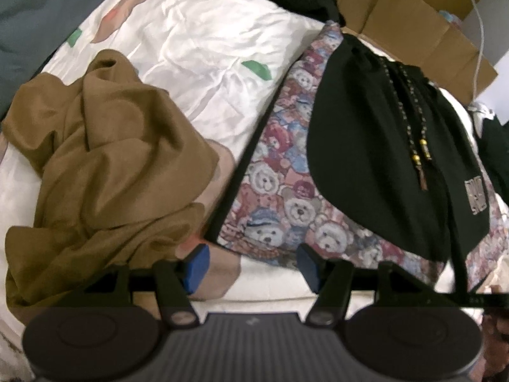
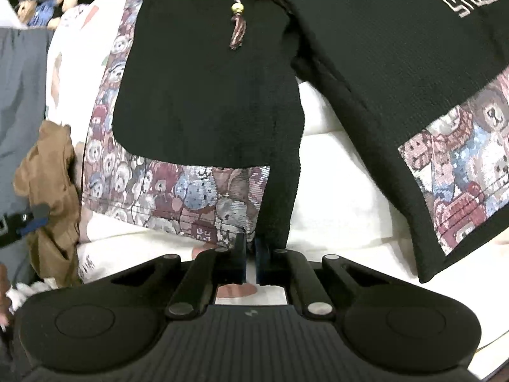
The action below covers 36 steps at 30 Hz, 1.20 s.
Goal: Fold clothes
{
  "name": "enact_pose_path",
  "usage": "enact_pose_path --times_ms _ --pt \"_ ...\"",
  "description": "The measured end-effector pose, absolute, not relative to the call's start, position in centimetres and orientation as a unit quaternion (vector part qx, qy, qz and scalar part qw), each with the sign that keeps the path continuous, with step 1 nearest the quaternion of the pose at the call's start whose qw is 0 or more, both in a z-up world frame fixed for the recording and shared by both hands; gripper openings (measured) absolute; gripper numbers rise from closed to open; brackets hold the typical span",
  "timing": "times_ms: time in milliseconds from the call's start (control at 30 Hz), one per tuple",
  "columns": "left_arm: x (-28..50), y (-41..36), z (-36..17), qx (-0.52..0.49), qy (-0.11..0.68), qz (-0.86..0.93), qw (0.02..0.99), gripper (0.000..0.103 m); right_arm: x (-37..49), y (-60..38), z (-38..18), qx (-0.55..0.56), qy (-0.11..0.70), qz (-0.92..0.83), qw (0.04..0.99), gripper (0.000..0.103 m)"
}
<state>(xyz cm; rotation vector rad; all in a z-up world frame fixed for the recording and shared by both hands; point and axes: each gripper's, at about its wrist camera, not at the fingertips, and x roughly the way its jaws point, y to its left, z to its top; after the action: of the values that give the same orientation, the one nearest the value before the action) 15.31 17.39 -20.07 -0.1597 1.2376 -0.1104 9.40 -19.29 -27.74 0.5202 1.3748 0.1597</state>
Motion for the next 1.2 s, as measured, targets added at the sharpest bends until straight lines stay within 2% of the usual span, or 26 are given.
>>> enact_pose_path --times_ms 133,200,233,300,900,967,1000,1100,1200 --pt "16.4 17.4 -21.5 -0.071 0.586 -0.042 0.806 0.064 9.7 -19.2 -27.2 0.222 0.630 0.082 0.740 0.007" --pt "16.9 17.2 -22.2 -0.054 0.589 -0.036 0.806 0.064 9.8 -19.2 -26.6 0.208 0.631 0.086 0.743 0.012" --pt "17.1 17.0 -22.5 -0.042 0.589 -0.036 0.806 0.065 9.9 -19.2 -26.2 0.198 0.631 0.088 0.745 0.015" --pt "17.7 16.7 -23.2 -0.026 0.592 -0.040 0.804 0.065 9.9 -19.6 -25.6 0.188 0.628 0.090 0.750 0.030" --pt "20.0 18.2 -27.1 -0.055 0.620 -0.039 0.782 0.066 10.7 -21.9 -23.1 0.196 0.586 0.086 0.782 0.031" --pt "19.9 18.0 -27.0 -0.051 0.618 -0.047 0.783 0.060 10.8 -22.0 -23.0 0.198 0.584 0.083 0.783 0.031" --pt "19.9 18.0 -27.0 -0.052 0.618 -0.050 0.783 0.049 10.8 -22.1 -22.9 0.199 0.583 0.082 0.784 0.031" --pt "19.8 18.4 -26.8 -0.062 0.622 -0.064 0.778 0.028 10.8 -22.1 -22.6 0.201 0.576 0.079 0.789 0.031" --pt "19.7 18.3 -26.8 -0.045 0.625 -0.074 0.776 0.028 10.8 -21.9 -22.3 0.204 0.568 0.080 0.793 0.031"
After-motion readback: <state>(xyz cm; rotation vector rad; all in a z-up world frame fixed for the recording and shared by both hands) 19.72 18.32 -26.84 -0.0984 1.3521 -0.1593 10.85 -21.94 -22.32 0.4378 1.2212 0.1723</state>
